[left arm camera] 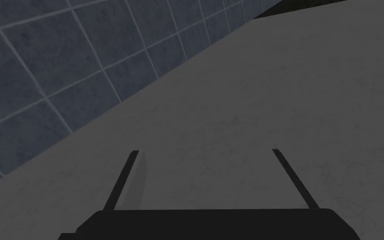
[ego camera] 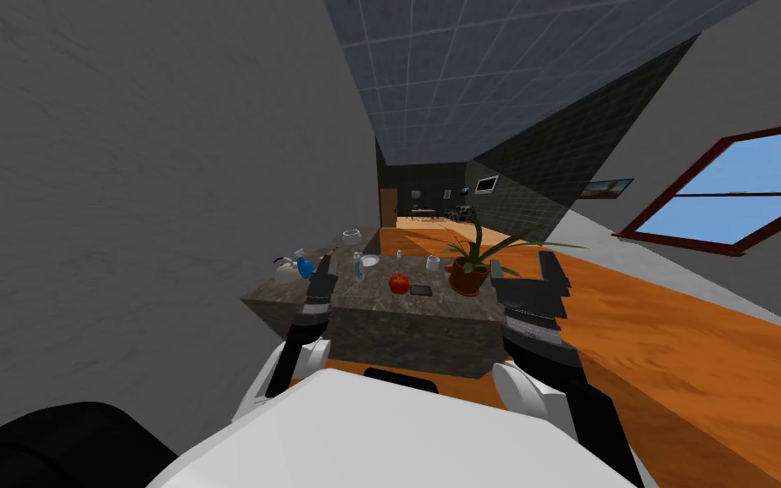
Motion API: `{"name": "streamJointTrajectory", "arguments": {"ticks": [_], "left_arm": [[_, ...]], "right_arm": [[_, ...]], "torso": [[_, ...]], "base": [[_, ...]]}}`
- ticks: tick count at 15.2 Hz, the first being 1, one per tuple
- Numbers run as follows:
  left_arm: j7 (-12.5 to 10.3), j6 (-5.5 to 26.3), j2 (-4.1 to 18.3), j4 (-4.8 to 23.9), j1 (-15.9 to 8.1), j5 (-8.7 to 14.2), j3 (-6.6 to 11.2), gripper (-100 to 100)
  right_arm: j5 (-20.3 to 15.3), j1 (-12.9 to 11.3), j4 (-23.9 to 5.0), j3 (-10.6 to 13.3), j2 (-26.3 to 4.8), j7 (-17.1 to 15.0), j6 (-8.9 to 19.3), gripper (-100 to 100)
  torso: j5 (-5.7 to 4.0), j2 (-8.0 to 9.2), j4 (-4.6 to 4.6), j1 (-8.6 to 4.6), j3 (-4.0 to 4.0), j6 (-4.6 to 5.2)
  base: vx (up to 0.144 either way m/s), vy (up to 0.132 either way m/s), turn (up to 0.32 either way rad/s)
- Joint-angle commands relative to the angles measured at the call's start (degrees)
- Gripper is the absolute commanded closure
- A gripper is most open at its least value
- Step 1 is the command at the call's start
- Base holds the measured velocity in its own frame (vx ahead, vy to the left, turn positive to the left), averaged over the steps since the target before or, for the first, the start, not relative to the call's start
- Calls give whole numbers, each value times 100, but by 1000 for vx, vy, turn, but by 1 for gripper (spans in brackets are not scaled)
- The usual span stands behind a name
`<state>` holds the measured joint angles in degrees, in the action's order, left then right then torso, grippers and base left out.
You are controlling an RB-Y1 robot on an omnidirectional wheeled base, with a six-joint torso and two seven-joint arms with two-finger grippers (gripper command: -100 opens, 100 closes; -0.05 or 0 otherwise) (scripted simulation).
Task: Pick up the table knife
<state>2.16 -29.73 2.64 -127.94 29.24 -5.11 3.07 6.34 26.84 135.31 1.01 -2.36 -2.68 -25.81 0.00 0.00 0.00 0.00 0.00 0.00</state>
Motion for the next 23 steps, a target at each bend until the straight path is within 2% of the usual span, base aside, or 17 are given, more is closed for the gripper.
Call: {"name": "streamJointTrajectory", "arguments": {"ticks": [1,5,6,7,8,9,10,11,12,13,14,16,17,19,20,22,23], "left_arm": [[9,184,203,41,-16,-15,82,-100],[21,458,373,96,-40,-41,204,-100],[28,635,456,132,-56,-57,282,-100],[28,635,456,132,-56,-57,282,-100],[37,822,538,171,-74,-76,369,-100],[37,837,538,171,-74,-76,369,-100],[46,1006,618,215,-94,-96,466,-100],[46,1062,618,215,-94,-96,466,-100],[55,1222,696,262,-116,-119,572,-100],[55,1309,696,262,-116,-119,572,-100],[65,1466,770,312,-140,-143,684,-100],[65,1575,770,312,-140,-143,684,-100],[75,1791,841,366,-167,-170,804,-100],[75,1860,841,366,-167,-170,804,-100],[85,2053,909,423,-195,-197,928,-100],[85,2162,909,423,-195,-197,928,-100],[95,2361,974,485,-226,-227,1057,-100]], "right_arm": [[0,0,0,0,0,0,0,0],[0,-1,0,0,0,0,0,0],[0,-1,0,0,0,0,0,0],[0,-1,0,0,0,0,0,0],[0,-1,0,0,0,0,0,0],[0,-2,0,0,0,0,0,0],[0,-1,0,0,0,0,0,0],[0,-2,0,0,0,0,0,0],[0,-1,0,0,0,0,0,0],[0,-2,0,0,0,0,0,0],[0,-1,0,0,0,0,0,0],[0,-1,0,0,0,0,0,0],[0,-1,0,0,0,0,0,0],[0,-1,0,0,0,0,0,0],[0,-1,0,0,0,0,0,0],[0,-1,0,0,0,0,0,0],[0,0,0,0,0,0,0,0]], "torso": [[0,0,0,0,0,0],[2,25,5,12,14,2],[3,25,6,12,14,1],[2,25,5,10,14,3],[2,23,5,10,13,2],[2,24,5,10,14,3],[2,24,5,10,14,2],[2,25,5,9,14,4],[2,25,6,9,14,2],[2,27,6,10,16,3],[2,28,6,10,16,2],[2,29,7,10,17,2],[2,25,6,10,15,0],[2,25,5,9,14,3],[2,21,5,9,12,0],[1,22,5,8,12,2],[2,19,4,9,11,0]], "base": [[-20,9,-128],[-61,22,-174],[-53,16,-158],[-50,15,-147],[-56,15,-191],[-56,14,-158],[-59,11,-219],[-58,12,-186],[-67,11,-225],[-68,13,-176],[-72,9,-245],[-58,13,-131],[-54,4,-169],[-51,8,-155],[-48,-1,-232],[-47,5,-132],[-49,1,-156]]}}
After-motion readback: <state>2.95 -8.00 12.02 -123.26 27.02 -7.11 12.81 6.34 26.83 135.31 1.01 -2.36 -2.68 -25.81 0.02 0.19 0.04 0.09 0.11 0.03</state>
